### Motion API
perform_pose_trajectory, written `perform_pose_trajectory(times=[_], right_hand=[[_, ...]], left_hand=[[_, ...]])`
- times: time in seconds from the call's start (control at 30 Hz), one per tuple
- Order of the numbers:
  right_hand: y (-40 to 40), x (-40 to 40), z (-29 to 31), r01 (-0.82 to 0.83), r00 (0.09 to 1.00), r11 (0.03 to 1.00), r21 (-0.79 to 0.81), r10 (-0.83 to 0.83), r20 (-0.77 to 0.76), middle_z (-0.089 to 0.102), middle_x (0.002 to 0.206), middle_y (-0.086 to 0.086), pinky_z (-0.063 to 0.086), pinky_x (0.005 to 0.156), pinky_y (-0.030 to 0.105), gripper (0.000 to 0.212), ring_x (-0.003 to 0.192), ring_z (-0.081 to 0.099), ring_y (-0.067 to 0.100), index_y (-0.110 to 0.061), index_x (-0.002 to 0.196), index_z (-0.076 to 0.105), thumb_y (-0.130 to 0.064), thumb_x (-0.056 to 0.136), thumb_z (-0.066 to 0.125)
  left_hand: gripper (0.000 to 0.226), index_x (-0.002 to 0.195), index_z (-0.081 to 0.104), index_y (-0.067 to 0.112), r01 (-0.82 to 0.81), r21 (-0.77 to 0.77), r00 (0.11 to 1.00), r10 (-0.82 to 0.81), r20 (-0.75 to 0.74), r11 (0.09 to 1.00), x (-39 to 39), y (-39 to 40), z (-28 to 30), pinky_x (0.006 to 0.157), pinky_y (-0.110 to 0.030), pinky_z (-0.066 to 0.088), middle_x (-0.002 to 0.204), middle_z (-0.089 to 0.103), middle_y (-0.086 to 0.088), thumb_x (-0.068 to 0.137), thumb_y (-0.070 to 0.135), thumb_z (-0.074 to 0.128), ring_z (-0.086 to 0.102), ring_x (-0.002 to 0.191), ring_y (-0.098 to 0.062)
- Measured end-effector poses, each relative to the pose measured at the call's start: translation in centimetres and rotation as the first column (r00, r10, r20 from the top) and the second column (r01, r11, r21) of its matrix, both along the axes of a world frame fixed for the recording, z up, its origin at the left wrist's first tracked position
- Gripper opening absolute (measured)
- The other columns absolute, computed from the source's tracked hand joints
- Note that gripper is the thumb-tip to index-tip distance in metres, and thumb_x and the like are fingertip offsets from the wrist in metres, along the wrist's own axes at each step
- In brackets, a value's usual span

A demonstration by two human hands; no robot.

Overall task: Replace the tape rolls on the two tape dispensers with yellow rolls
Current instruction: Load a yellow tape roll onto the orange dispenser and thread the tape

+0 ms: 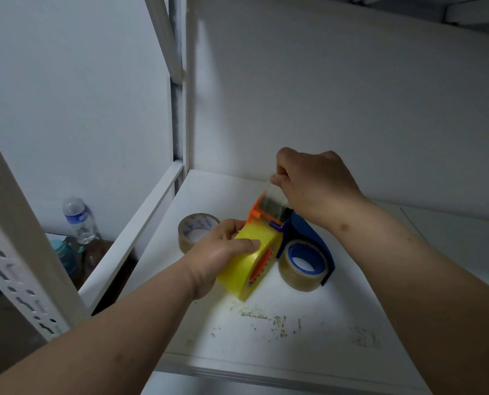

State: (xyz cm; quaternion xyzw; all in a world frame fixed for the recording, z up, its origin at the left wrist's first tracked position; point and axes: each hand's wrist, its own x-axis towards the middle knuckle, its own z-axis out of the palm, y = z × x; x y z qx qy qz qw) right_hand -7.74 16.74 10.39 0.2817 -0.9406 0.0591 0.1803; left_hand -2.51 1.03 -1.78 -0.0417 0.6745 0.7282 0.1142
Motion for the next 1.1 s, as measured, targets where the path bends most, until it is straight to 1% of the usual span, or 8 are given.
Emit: perform_pose_trajectory(times=[0.13,0.3,0.47,0.53,0.6,0.67,0.9,1.1], right_hand=[[-0.1,0.0,1.2,-0.015,1.000,0.996,-0.083,0.013,-0.026,0.036,0.059,-0.016,0.021,0.062,0.028,0.022,0.052,0.036,0.003,-0.020,0.077,0.037,-0.021,0.097,0.048],[0.3,-0.2,1.8,0.000,1.000,0.994,-0.108,0.001,0.008,0.040,0.060,-0.014,0.023,0.050,0.026,0.021,0.053,0.039,0.005,-0.020,0.079,0.041,-0.029,0.097,0.047],[0.7,-0.3,1.4,0.022,0.999,0.984,-0.177,-0.016,0.037,0.049,0.067,-0.008,0.033,0.050,0.027,0.022,0.059,0.048,0.010,-0.021,0.079,0.040,-0.033,0.096,0.046],[0.8,-0.4,1.3,0.028,0.999,0.979,-0.204,-0.020,0.039,0.049,0.068,-0.009,0.034,0.051,0.027,0.021,0.061,0.049,0.009,-0.021,0.080,0.041,-0.033,0.096,0.046],[0.9,-0.5,1.3,0.031,0.999,0.975,-0.221,-0.023,0.041,0.048,0.068,-0.009,0.034,0.051,0.027,0.021,0.060,0.048,0.008,-0.021,0.080,0.041,-0.032,0.096,0.047],[0.9,-0.5,1.3,0.025,0.999,0.975,-0.221,-0.017,0.041,0.048,0.067,-0.009,0.034,0.051,0.026,0.021,0.059,0.047,0.009,-0.021,0.080,0.040,-0.032,0.097,0.046],[0.9,-0.7,2.4,-0.013,0.998,0.973,-0.231,-0.001,-0.060,0.047,0.066,-0.011,0.030,0.049,0.024,0.021,0.058,0.046,0.005,-0.021,0.079,0.041,-0.032,0.096,0.048],[1.7,-1.3,1.9,0.006,0.998,0.947,-0.320,0.013,0.059,0.052,0.068,-0.008,0.043,0.057,0.027,0.021,0.061,0.050,0.007,-0.019,0.078,0.046,-0.033,0.093,0.052]], left_hand=[[0.037,0.115,0.061,0.016,-0.079,-0.023,0.996,0.078,-0.032,0.997,-0.1,0.2,-0.6,0.082,-0.044,0.062,0.104,0.077,-0.008,0.084,0.033,0.075,0.075,0.090,-0.028],[0.065,0.107,0.064,0.017,-0.137,-0.086,0.989,0.132,-0.063,0.987,0.0,0.5,-0.2,0.080,-0.047,0.062,0.096,0.078,-0.006,0.060,0.061,0.077,0.076,0.085,-0.026],[0.063,0.101,0.065,0.022,-0.146,-0.106,0.987,0.137,-0.089,0.984,0.1,0.5,-0.2,0.073,-0.039,0.063,0.093,0.078,-0.002,0.059,0.069,0.073,0.076,0.080,-0.021],[0.052,0.102,0.066,0.026,-0.120,-0.071,0.990,0.115,-0.077,0.990,0.2,0.4,-0.2,0.081,-0.043,0.062,0.100,0.075,-0.005,0.068,0.065,0.072,0.073,0.090,-0.026],[0.043,0.103,0.066,0.028,-0.094,-0.039,0.994,0.092,-0.052,0.995,0.4,0.1,-0.2,0.083,-0.045,0.060,0.105,0.073,-0.008,0.066,0.049,0.069,0.070,0.095,-0.030],[0.048,0.109,0.064,0.025,-0.061,-0.026,0.998,0.061,-0.034,0.998,0.5,-0.1,-0.3,0.084,-0.047,0.060,0.108,0.074,-0.010,0.064,0.040,0.072,0.071,0.097,-0.033],[0.057,0.110,0.062,0.022,-0.085,-0.092,0.995,0.080,-0.063,0.992,0.6,0.0,-0.5,0.083,-0.048,0.061,0.105,0.076,-0.007,0.066,0.057,0.073,0.074,0.093,-0.029],[0.055,0.108,0.063,0.018,-0.104,-0.063,0.993,0.100,-0.070,0.993,1.0,-0.3,-0.7,0.086,-0.054,0.059,0.104,0.076,-0.011,0.067,0.051,0.076,0.074,0.093,-0.033]])
